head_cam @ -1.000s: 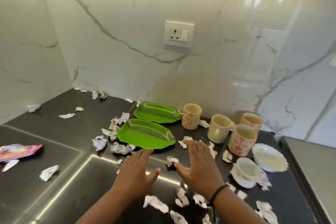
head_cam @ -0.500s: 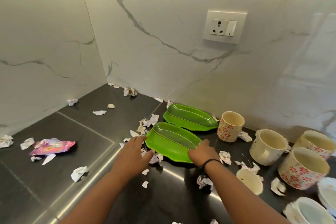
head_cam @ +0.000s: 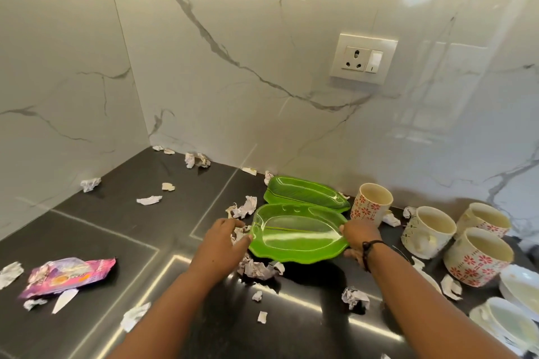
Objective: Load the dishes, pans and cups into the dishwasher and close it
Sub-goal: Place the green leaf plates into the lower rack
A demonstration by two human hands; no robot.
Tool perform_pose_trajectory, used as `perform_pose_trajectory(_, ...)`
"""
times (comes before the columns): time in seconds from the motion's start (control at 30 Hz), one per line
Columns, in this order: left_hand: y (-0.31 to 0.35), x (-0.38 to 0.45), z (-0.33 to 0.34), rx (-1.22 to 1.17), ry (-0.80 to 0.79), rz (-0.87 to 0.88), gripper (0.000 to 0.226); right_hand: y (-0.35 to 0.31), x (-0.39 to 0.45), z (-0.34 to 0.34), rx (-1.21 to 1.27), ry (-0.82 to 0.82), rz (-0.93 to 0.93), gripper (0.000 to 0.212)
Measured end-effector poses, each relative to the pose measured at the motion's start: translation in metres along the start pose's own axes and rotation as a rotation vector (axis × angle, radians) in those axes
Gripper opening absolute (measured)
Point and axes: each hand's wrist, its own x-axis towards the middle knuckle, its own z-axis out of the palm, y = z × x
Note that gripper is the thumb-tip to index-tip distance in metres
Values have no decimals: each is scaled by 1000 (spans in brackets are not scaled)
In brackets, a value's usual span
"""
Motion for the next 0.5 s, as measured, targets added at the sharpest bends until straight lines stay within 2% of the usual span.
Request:
perform_pose_trajectory(0.07, 9, 7, -9, -38, 21, 41, 29, -9, -10, -12, -40, 172, -87, 18)
perform_pose_trajectory(0.13, 23, 13, -19, -67, 49, 98, 28, -20, -27, -28, -62, 267, -185, 15)
perform_pose_trajectory(0.3, 83, 20, -43, -321, 73, 199, 31, -46, -87, -76, -38, 213, -311, 10)
perform_pose_trajectory(0.37, 102, 18, -44, -438, -54, 199, 31, -51, -112, -92, -31, 192, -353, 9)
perform_pose_trajectory(0.5, 135, -9, -20, -516, -459, 227, 41, -34, -147, -114, 114, 184, -369, 5)
